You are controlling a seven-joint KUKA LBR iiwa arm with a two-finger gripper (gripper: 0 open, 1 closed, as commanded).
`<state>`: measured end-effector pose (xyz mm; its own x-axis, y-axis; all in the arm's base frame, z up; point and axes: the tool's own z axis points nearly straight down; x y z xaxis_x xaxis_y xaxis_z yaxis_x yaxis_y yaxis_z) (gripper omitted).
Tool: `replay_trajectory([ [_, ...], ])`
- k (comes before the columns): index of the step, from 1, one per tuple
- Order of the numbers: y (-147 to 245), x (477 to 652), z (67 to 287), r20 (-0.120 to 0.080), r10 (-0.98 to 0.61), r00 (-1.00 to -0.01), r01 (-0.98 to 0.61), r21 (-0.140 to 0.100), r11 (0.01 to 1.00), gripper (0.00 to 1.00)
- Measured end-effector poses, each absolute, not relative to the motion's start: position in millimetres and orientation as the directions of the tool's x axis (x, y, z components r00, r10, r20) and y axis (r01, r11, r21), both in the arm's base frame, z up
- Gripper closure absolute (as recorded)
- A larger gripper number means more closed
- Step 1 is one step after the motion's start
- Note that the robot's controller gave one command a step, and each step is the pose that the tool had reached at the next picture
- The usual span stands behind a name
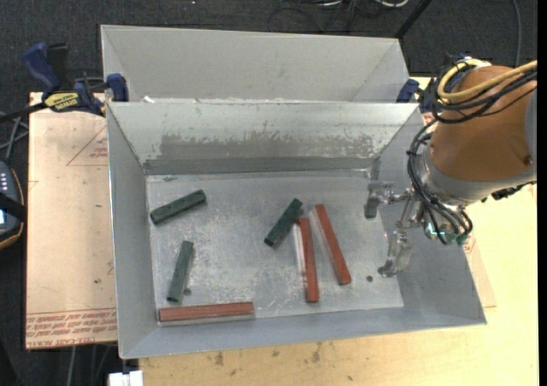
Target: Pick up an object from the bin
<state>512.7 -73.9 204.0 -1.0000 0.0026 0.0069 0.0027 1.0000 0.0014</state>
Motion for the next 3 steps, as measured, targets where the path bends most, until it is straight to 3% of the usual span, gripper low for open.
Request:
replay_trajectory([
  [1,-73.6,514.4,207.7,-0.001,0.000,-1.000,0.000,0.000,1.000,0.00],
  [2,-55.8,523.7,173.3,-0.006,-0.073,-0.997,-0.073,-0.001,0.997,0.00],
  [3,-49.9,519.8,194.6,0.010,-0.097,-0.995,-0.097,0.004,0.995,0.00],
])
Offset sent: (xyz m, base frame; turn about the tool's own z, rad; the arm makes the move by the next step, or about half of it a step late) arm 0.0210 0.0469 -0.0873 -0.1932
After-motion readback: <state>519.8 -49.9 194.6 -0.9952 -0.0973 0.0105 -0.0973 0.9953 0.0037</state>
